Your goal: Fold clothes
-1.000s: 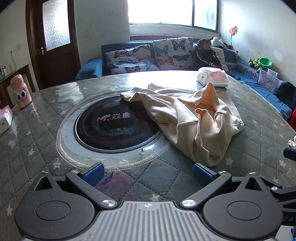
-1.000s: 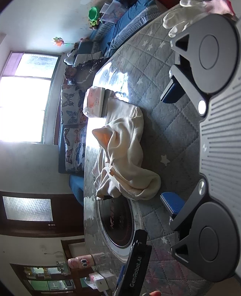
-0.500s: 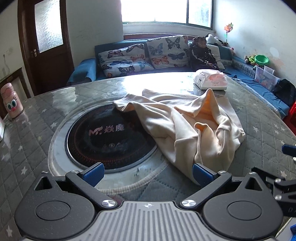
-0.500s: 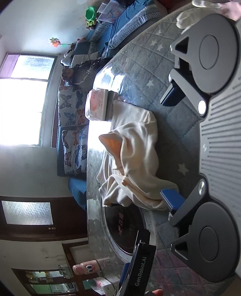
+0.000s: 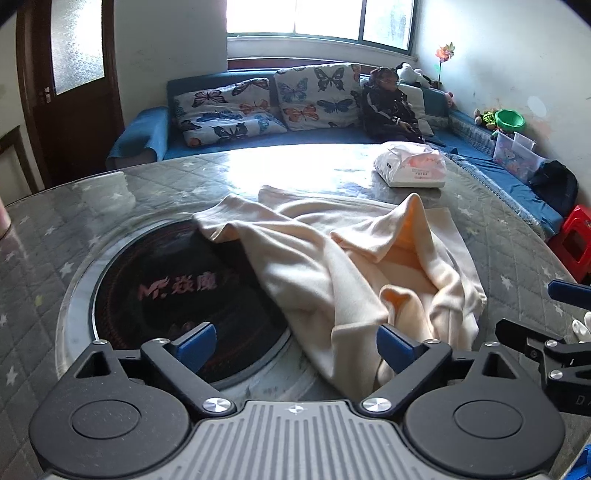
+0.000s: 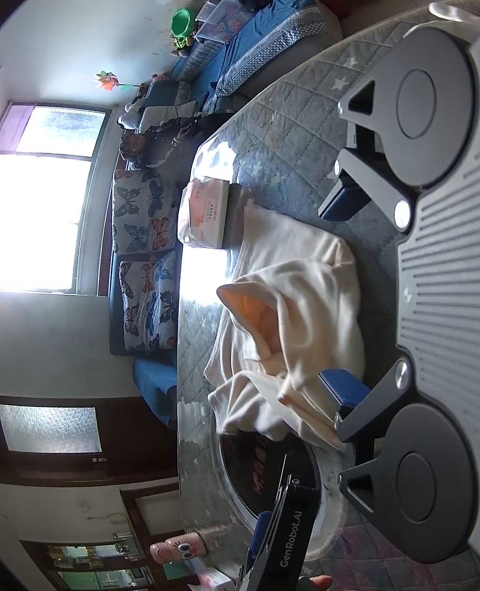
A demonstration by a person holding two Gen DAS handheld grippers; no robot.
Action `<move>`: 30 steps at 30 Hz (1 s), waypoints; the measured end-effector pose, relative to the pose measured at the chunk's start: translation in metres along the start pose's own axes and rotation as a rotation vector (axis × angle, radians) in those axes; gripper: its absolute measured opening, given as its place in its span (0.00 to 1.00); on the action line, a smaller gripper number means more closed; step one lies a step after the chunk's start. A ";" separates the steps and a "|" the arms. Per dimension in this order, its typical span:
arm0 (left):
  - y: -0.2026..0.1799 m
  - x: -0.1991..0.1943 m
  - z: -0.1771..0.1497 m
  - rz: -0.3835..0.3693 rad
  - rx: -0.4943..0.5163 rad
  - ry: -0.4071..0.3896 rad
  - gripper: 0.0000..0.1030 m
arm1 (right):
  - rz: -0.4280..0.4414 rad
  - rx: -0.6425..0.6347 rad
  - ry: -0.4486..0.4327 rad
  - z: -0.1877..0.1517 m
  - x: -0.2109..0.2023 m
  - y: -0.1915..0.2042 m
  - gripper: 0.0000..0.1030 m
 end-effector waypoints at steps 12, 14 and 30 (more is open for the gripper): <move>-0.007 0.038 0.047 -0.042 -0.043 0.045 0.81 | 0.005 0.021 0.016 0.033 0.032 -0.022 0.75; -0.009 0.047 0.051 -0.058 -0.050 0.060 0.79 | 0.010 0.017 0.023 0.038 0.039 -0.023 0.72; -0.005 0.080 0.059 -0.073 -0.019 0.103 0.21 | 0.045 -0.071 0.087 0.070 0.107 -0.009 0.60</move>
Point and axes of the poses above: each gripper's, at about its wrist camera, not at the fingertips, and x roughly the way its jaws point, y to its left, z to its top, the point moved 10 cm from there along x, roughly the way its jaws point, and after that the axes turned 15 degrees about y, right-handed, at the moved point
